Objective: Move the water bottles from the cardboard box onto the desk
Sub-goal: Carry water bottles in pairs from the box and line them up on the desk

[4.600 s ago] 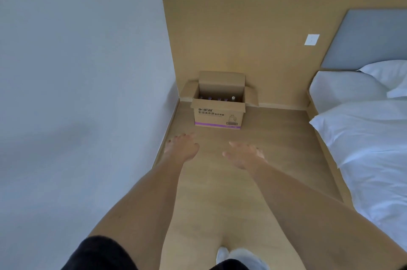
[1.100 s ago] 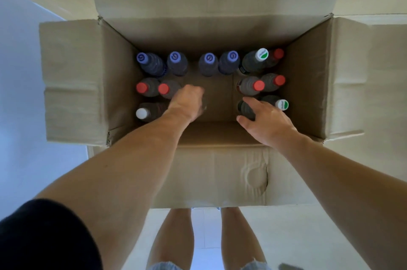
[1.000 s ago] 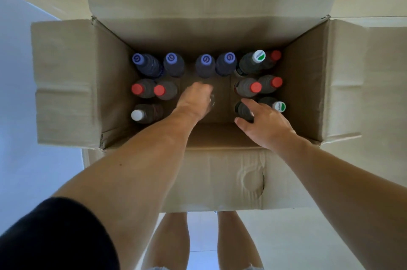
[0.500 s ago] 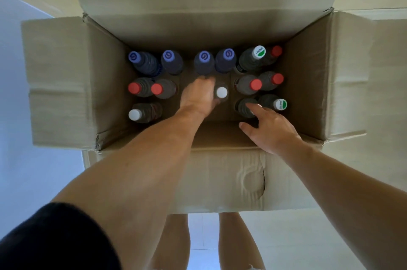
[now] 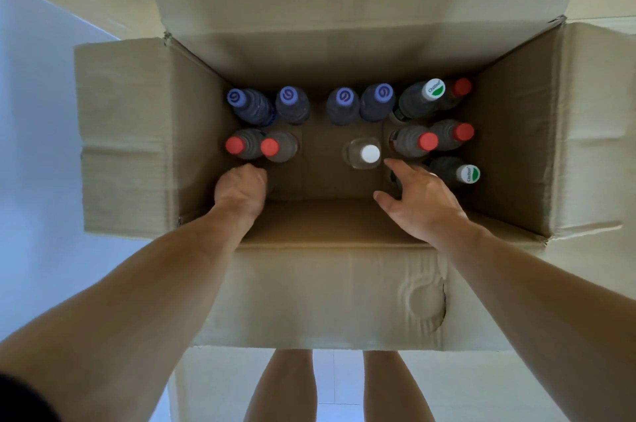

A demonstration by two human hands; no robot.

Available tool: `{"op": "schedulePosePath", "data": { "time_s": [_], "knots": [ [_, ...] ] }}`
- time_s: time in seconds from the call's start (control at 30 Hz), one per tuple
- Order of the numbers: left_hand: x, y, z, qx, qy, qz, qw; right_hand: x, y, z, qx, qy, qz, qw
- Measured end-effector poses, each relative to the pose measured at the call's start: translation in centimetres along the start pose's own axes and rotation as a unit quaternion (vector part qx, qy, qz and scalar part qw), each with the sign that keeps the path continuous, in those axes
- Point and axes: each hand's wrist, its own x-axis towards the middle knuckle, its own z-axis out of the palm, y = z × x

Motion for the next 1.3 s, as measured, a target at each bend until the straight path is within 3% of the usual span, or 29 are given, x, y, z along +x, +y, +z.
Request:
{"op": "schedulePosePath", "data": {
  "time_s": [0.3,0.5,0.6,0.73,0.87,1.1,1.2,1.3],
  "knots": [
    [-0.8,4.4,-3.1,-0.056,0.102,0.143,0.983,1.6,-0.4,0.1,0.041,-0.02,0.023,0.999],
    [2.2,7.6,-5.2,-0.099,0.126,0.147,0.976,5.5,-0.8,0.1,0.03,-0.018,0.01,0.999],
    [4.0,7.4,-4.1,-0.202,0.14,0.141,0.959,7.9,-0.7,0.9,0.014,-0.018,0.003,1.0],
    [5.3,6.7,-2.0,-0.337,0.098,0.141,0.926,10.4,-0.4,2.3,-0.007,-0.021,-0.019,1.0],
    [6.2,6.7,-0.4,-0.352,0.039,0.159,0.922,11.7,0.3,3.6,0.004,0.007,-0.034,0.999],
    [7.5,7.0,0.9,-0.349,0.043,0.175,0.92,13.4,0.6,4.4,0.056,0.052,-0.08,0.994],
    [7.5,6.5,0.2,-0.406,0.049,0.146,0.901,13.2,0.9,3.6,0.098,0.058,-0.082,0.99],
    [6.3,5.9,-1.1,-0.471,0.044,0.135,0.87,12.1,1.3,1.5,0.208,0.019,-0.053,0.977]
  ]
}}
